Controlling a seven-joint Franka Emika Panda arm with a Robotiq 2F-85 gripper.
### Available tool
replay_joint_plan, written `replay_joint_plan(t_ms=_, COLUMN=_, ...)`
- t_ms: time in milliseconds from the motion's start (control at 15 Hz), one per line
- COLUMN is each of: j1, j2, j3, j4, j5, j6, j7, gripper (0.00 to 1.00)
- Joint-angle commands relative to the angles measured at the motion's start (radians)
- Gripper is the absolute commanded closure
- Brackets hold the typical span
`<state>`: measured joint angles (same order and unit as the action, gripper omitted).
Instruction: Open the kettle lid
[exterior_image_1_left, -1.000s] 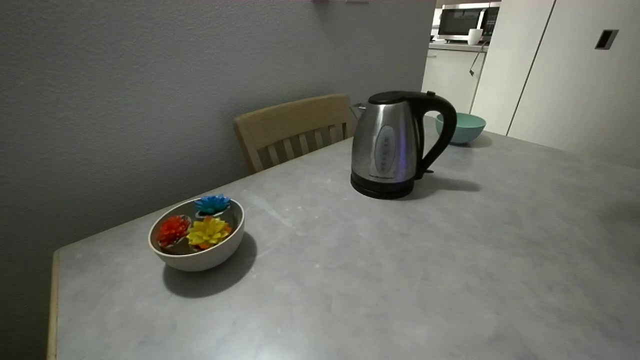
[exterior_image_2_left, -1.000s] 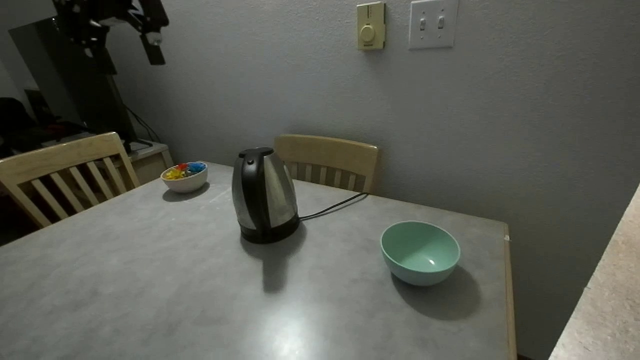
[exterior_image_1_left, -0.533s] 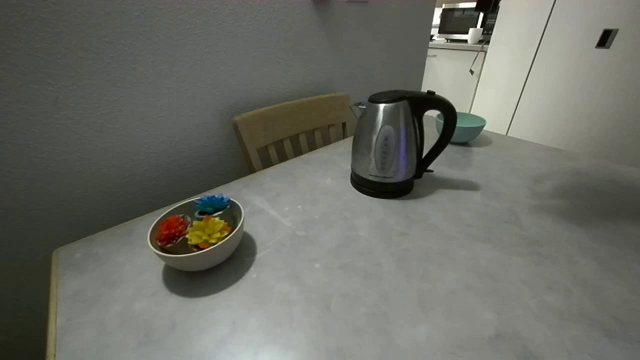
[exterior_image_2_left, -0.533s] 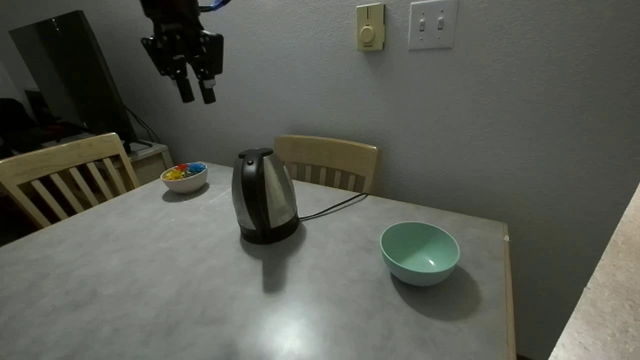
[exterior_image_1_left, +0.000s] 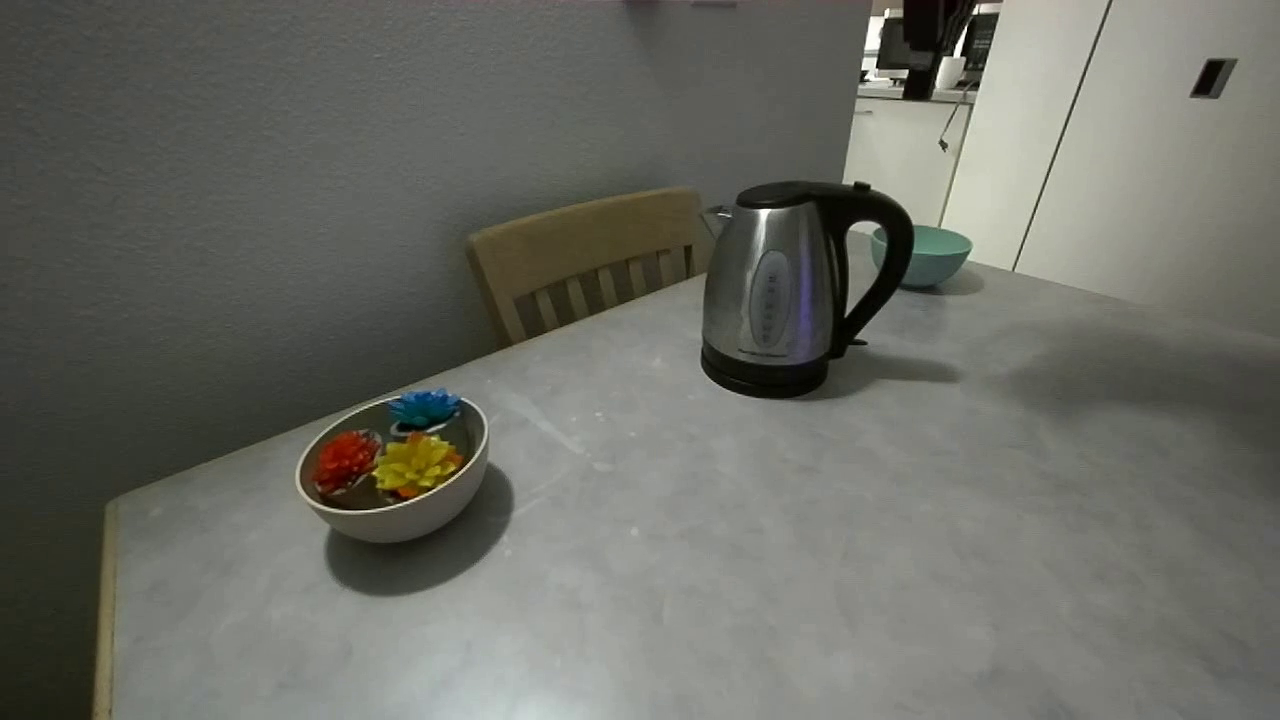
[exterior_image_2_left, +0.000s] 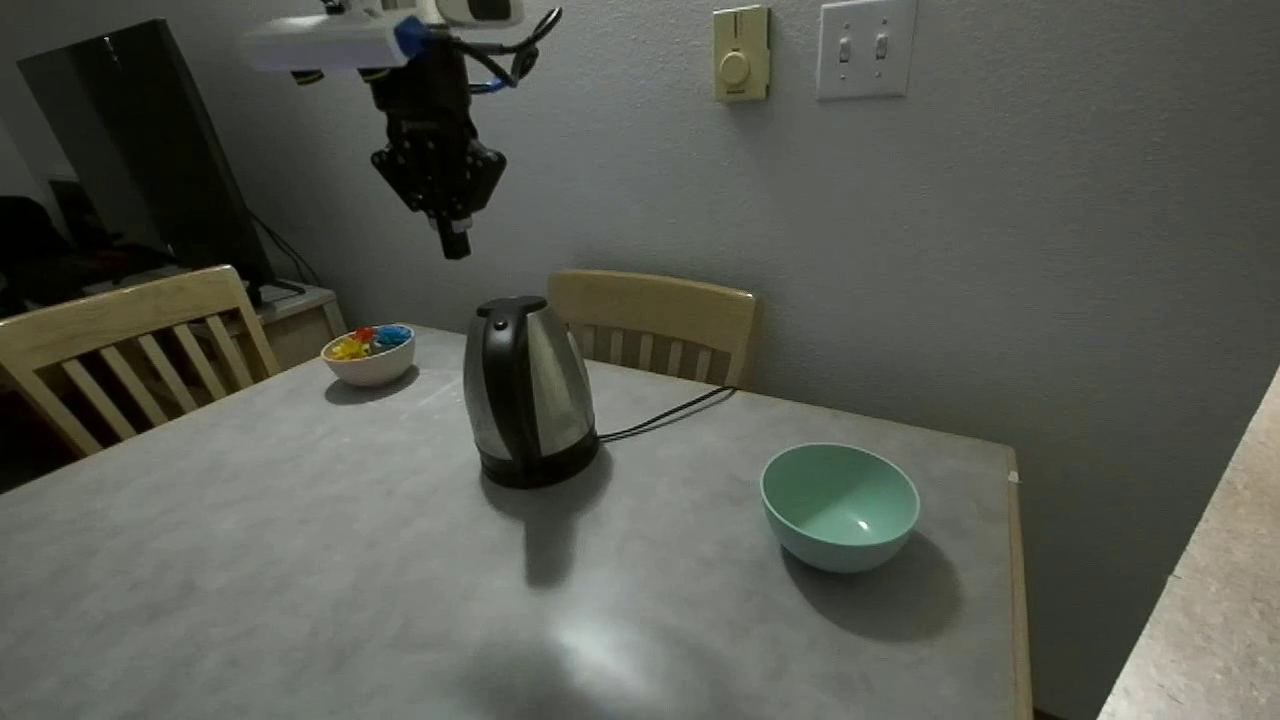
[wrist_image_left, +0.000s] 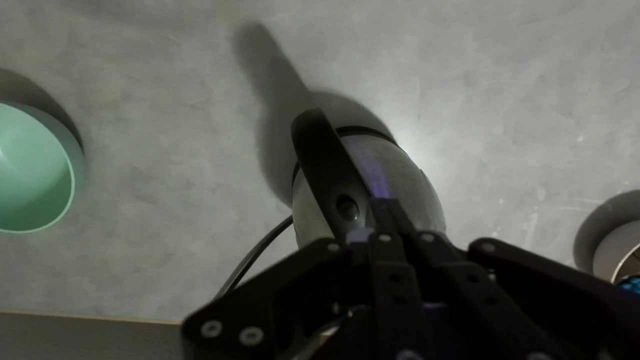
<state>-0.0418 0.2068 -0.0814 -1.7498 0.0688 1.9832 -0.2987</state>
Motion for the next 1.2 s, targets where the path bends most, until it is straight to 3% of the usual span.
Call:
replay_joint_plan(t_ms=0, j1=-0.032, j2=0.085, j3=0.020, j4=0.072, j5=0.030, j6=-0.003, j7=0.005, gripper=1.00)
replay_joint_plan(t_ms=1133, j1=-0.054, j2=0.268, j3=0.049, j4=0.206, j5=0.044, j6=-0.121, j7=0.042, gripper=1.00)
